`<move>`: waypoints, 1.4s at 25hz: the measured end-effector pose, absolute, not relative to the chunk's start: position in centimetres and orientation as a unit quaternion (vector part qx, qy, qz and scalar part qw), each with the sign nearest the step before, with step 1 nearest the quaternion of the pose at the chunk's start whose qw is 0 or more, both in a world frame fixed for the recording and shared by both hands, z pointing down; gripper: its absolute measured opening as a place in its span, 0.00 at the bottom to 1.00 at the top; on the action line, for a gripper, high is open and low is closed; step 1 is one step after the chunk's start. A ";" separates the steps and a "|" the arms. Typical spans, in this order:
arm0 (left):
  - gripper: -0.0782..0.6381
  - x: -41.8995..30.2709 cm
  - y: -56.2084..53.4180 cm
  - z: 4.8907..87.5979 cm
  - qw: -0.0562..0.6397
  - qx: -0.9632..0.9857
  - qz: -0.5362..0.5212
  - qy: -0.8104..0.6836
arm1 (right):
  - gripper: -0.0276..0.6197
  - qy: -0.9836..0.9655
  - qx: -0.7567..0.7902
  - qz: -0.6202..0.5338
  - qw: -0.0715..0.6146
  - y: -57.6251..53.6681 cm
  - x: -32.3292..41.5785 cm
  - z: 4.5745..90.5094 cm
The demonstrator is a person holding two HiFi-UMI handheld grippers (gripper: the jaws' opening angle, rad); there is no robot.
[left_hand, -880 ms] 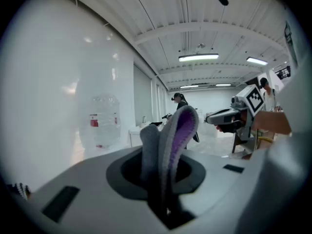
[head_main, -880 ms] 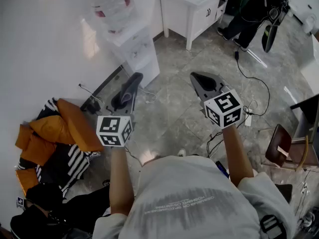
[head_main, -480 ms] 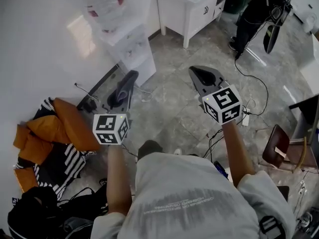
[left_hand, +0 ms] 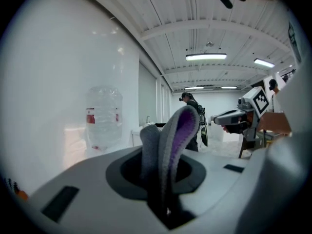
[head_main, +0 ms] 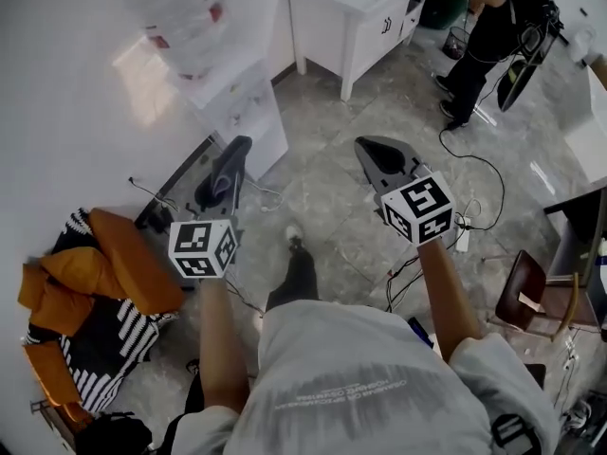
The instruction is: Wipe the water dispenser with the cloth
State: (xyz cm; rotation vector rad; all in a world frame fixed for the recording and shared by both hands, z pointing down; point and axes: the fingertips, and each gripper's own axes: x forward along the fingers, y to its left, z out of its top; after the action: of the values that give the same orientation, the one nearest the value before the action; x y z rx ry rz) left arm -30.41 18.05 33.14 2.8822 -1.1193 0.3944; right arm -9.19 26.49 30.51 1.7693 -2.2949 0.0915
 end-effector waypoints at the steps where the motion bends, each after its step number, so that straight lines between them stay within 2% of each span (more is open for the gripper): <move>1: 0.21 -30.2 16.3 33.3 0.015 0.925 0.121 -0.360 | 0.07 -0.784 0.608 0.031 0.124 25.0 -8.7 30.7; 13: 0.21 -26.6 -5.1 34.8 0.024 0.925 0.155 -0.346 | 0.07 -0.775 0.614 0.047 0.139 5.6 -6.7 30.1; 19: 0.21 -26.8 -10.9 38.1 0.042 0.911 0.197 -0.361 | 0.07 -0.769 0.618 0.066 0.149 1.9 -6.1 31.4; 27: 0.21 -30.9 -16.7 43.0 0.045 0.859 0.262 -0.439 | 0.07 -0.772 0.611 0.087 0.148 -1.8 -5.7 32.9; 35: 0.21 -30.1 -22.5 50.6 0.006 0.807 0.363 -0.466 | 0.06 -0.798 0.568 0.109 0.168 -6.4 -4.4 36.2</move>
State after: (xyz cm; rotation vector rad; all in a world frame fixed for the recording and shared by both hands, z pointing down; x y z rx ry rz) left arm -30.06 -22.50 50.64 2.5260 -1.4585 1.1351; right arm -4.42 -6.42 36.21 1.6164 -2.2709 0.3113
